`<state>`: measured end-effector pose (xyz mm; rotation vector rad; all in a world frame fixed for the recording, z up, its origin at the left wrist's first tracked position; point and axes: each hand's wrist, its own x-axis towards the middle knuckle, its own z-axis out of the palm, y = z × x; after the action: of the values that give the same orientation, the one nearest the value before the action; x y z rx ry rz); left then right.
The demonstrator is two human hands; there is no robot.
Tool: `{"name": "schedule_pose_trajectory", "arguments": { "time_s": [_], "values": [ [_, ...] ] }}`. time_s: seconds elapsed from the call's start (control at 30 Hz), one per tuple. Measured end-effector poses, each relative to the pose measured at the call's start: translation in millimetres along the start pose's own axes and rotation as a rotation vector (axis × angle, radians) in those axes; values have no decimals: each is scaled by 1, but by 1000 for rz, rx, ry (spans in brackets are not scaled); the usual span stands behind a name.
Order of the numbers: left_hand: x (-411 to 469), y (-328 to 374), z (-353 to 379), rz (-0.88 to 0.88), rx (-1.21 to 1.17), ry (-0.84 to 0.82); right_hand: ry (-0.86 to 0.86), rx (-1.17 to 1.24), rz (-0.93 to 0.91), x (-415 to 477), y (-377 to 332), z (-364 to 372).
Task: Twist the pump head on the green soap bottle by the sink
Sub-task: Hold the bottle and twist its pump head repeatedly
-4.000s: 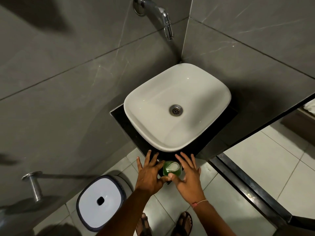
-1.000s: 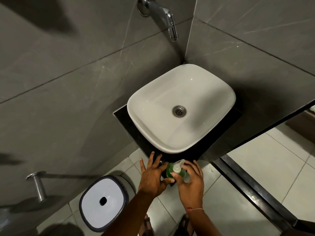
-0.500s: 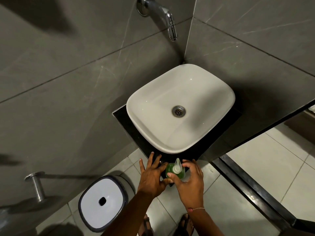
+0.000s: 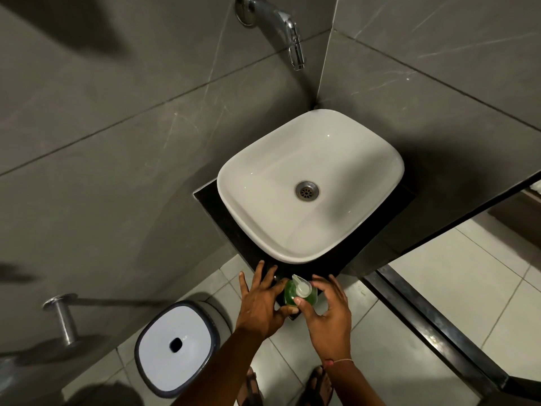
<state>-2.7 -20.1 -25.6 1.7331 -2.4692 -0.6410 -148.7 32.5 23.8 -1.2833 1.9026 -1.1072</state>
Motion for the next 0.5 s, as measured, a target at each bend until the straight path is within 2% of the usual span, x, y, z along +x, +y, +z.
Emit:
{"name": "schedule_pose_trajectory", "arguments": {
  "time_s": [0.23,0.3,0.5],
  "values": [
    [0,0,0,-2,3,10,-49,-12,-28,1,3,-2],
    [0,1,0,-6,12,8,-67,10,16,0,1,-3],
    [-1,2,-2,-3,-3,14,-14,53,39,3,0,4]
  ]
}}
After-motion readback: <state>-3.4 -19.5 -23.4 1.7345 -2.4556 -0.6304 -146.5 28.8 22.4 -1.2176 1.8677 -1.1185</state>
